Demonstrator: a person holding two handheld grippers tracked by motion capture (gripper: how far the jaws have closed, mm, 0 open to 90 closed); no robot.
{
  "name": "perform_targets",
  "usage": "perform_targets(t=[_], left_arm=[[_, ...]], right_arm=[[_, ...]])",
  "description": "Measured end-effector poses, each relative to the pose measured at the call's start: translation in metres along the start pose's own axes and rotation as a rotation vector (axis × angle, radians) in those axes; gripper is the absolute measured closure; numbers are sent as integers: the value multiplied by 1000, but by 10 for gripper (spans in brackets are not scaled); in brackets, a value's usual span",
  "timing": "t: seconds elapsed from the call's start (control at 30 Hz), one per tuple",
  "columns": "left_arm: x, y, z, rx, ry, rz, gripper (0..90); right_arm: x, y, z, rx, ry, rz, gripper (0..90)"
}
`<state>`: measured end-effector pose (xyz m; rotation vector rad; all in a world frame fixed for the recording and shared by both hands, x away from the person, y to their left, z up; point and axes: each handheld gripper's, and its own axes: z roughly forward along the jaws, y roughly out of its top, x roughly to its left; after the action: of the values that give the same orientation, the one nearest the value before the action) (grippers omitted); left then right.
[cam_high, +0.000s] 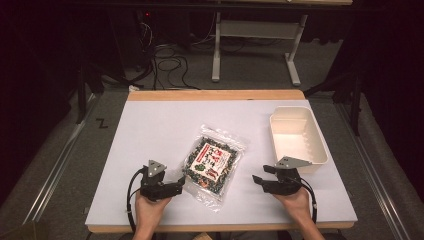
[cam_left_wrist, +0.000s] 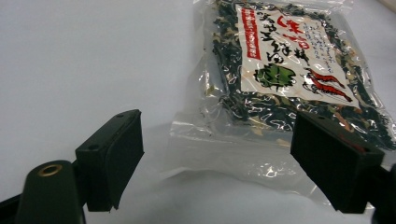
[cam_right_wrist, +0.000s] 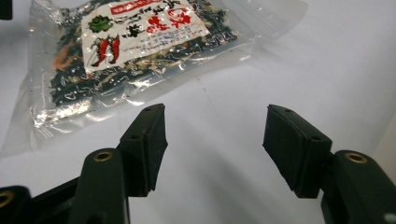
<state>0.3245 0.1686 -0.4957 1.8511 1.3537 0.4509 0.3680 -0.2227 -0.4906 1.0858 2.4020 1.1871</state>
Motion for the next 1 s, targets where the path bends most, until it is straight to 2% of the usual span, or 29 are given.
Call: perform_targets(t=[0.17,0.27,0.33,0.4,0.5,0.6,0.73,0.87,0.93,1.0], left_arm=[[-9,9,1,-8,2,27,171],[-10,12,7,15,-5,24,176],[-10,14,12,23,11,36,178],[-10,17,16,42,16,41,178],[-10,21,24,92,44,75,173],[-9,22,30,129,52,97,169],[-7,21,30,137,39,94,177],[-3,20,31,132,-4,85,262],[-2,19,33,133,-26,83,300],[-2,19,35,137,-27,89,313]], right_arm=[[-3,-2,1,3,-10,0,393],[-4,-2,0,-9,-16,-1,389],[-4,-2,0,-8,-20,-6,388],[-3,-2,1,-5,-29,-16,387],[0,-3,3,4,-36,-38,385],[3,-3,5,21,-42,-66,379],[5,-3,5,14,-43,-75,378],[5,-3,2,-25,-33,-80,387],[4,-3,3,-23,-19,-74,390],[4,-2,5,-26,-9,-66,406]])
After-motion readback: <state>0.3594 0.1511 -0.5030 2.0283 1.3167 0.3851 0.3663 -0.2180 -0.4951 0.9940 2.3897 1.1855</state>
